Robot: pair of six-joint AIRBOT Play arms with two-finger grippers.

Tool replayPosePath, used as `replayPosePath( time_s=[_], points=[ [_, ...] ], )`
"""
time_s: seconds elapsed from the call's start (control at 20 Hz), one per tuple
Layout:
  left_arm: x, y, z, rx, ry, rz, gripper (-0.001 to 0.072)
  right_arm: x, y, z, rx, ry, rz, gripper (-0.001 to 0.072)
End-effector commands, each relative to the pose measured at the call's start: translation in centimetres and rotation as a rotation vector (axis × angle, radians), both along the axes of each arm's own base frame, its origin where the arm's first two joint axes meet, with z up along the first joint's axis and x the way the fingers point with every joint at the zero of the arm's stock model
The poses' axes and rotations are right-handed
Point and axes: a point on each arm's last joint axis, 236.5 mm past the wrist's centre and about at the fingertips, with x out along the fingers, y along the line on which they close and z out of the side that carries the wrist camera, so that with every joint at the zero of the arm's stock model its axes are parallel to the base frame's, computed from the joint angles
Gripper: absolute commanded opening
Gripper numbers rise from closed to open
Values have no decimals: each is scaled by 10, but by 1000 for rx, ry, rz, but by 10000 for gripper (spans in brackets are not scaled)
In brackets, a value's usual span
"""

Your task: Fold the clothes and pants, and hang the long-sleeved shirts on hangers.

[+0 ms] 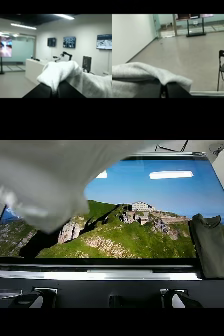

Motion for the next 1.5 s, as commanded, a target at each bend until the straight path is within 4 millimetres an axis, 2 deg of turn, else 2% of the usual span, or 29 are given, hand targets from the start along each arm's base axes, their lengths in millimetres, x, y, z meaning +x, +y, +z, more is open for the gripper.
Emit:
replayPosePath(
  time_s=[0.0, 0.1, 0.15, 0.2, 0.25, 0.35, 0.4, 0.45, 0.5, 0.55, 0.6, 0.65, 0.75, 0.85, 0.9, 0.95, 1.0, 1.05, 1.1, 1.15, 1.25, 1.3, 1.35, 1.4, 1.45],
  points=[
    [-6, 21, -11, 41, 16, 140, 27, 0, 8, -18, 89, 104, 45, 39],
    [50, 27, -68, 83, 221, 168, 27, 38, 1, -92, 129, 367, 78, 39],
    [81, 28, -105, 102, 332, 165, 27, 62, -5, -144, 153, 526, 95, 39],
    [117, 28, -153, 110, 463, 155, 28, 83, -11, -196, 186, 671, 114, 38],
    [149, 29, -205, 115, 591, 146, 27, 105, -11, -254, 208, 807, 142, 38],
    [209, 28, -339, 98, 867, 130, 28, 143, 3, -367, 247, 1001, 191, 38],
    [231, 25, -398, 63, 956, 128, 28, 160, 14, -419, 255, 1056, 199, 39],
    [248, 22, -451, 22, 1018, 141, 28, 172, 22, -460, 266, 1098, 192, 39],
    [261, 18, -502, -5, 1073, 163, 27, 183, 28, -495, 304, 1143, 174, 39],
    [266, 14, -542, -17, 1128, 174, 28, 190, 32, -519, 351, 1191, 157, 39],
    [267, 6, -578, -37, 1204, 165, 28, 195, 36, -536, 412, 1227, 141, 39],
    [266, -4, -605, -66, 1277, 143, 28, 200, 40, -547, 471, 1249, 131, 39],
    [264, -24, -635, -125, 1370, 104, 29, 206, 38, -562, 495, 1263, 112, 40],
    [260, -37, -650, -123, 1416, 80, 29, 205, 38, -570, 495, 1279, 110, 42],
    [257, -39, -651, -117, 1427, 69, 33, 204, 37, -571, 490, 1284, 108, 75],
    [254, -40, -648, -114, 1441, 51, 128, 202, 31, -567, 508, 1299, 100, 236],
    [248, -38, -642, -106, 1472, 18, 344, 200, 19, -559, 519, 1310, 98, 471],
    [237, -33, -633, -58, 1513, -40, 664, 191, 2, -552, 504, 1336, 105, 629],
    [223, -22, -627, -6, 1569, -86, 714, 172, -24, -551, 472, 1402, 101, 634],
    [204, -6, -626, 22, 1663, -119, 714, 145, -50, -556, 449, 1495, 77, 633],
    [155, 15, -637, -21, 1894, -165, 713, 71, -97, -580, 422, 1755, -2, 631],
    [133, 17, -647, -30, 1982, -190, 713, 32, -109, -596, 409, 1887, -40, 631],
    [114, 11, -660, -38, 2040, -214, 713, 3, -111, -610, 409, 1980, -57, 632],
    [96, 0, -673, -37, 2087, -240, 712, -17, -103, -625, 418, 2032, -43, 634],
    [76, -14, -687, -18, 2129, -271, 713, -28, -91, -636, 430, 2047, -11, 642]
  ],
)
